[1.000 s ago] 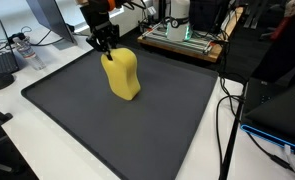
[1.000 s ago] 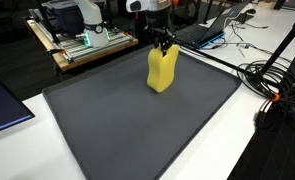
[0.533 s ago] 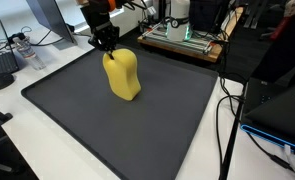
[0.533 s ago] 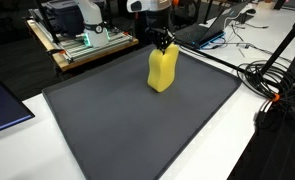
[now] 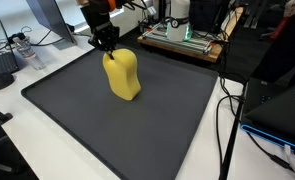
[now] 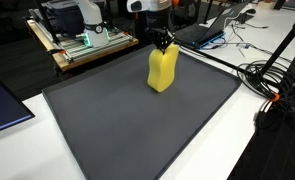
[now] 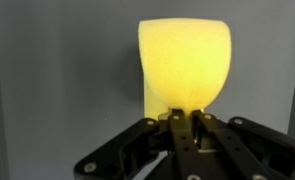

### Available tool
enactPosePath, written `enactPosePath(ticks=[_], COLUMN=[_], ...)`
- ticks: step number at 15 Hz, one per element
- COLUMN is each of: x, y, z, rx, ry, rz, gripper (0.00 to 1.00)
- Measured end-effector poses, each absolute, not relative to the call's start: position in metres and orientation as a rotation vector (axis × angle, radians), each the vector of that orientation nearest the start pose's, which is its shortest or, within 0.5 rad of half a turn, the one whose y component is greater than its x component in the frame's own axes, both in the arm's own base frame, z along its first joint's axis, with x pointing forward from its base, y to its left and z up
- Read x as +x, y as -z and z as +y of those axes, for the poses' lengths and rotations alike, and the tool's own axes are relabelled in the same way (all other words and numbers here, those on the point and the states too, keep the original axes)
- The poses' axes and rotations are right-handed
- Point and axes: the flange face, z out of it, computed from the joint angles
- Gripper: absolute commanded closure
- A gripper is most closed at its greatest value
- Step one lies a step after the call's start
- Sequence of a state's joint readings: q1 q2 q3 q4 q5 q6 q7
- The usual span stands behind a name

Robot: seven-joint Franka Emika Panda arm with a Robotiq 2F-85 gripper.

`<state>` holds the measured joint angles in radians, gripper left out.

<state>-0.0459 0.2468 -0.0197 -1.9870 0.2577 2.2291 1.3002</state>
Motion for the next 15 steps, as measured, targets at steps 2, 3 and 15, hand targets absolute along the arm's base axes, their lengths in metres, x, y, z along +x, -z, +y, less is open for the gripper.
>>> enactPosePath(ticks=[2,3,15], x=[0.5980,0.5981,0.5989], y=[-0.3414,-0.3417,-0.3428], z=[-0.0309,-0.0307,-0.0247], rx=[-2.157,-2.159,-2.180], ry=[-0.174,-0.172,-0.164], rz=[2.057,2.056,2.043], gripper=[0.51,0.45,0.00])
